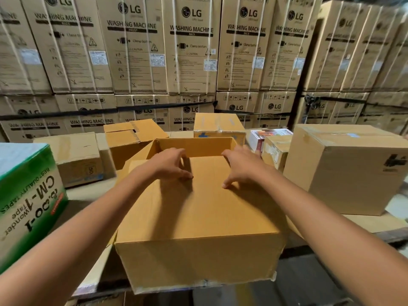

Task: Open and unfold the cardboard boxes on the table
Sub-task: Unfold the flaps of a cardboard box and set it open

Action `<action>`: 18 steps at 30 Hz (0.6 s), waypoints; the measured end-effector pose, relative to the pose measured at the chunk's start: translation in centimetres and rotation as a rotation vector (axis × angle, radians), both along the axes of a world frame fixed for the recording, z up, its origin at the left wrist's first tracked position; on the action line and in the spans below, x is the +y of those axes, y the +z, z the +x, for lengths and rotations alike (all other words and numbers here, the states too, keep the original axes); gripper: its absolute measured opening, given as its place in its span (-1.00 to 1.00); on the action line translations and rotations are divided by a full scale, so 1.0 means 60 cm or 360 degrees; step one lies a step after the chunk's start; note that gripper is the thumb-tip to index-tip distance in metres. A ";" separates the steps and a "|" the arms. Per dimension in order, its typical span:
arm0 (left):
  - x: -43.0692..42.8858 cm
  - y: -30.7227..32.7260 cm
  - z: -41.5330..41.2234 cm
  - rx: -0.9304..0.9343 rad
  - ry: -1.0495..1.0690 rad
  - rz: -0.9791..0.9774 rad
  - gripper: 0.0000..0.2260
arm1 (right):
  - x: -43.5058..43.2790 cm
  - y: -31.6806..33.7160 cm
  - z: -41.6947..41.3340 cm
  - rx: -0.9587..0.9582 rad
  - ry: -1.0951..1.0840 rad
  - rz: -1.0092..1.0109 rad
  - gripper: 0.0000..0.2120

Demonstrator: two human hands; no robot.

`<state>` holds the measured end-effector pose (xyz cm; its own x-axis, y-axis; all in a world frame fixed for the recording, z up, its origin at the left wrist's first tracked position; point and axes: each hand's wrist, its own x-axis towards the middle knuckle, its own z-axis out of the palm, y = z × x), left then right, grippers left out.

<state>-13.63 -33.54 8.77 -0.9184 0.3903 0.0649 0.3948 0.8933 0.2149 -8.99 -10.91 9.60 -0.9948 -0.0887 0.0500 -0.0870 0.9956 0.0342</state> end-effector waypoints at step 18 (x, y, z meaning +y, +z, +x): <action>0.002 0.064 0.318 0.0815 0.0108 -0.0049 -0.64 | 0.014 0.007 0.281 0.1190 0.0276 -0.0259 -0.60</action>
<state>5.44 -33.45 12.63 -0.7952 0.3400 0.5021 0.3836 0.9233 -0.0177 7.86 -10.06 10.02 -0.6645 -0.1734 0.7269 -0.2530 0.9675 -0.0004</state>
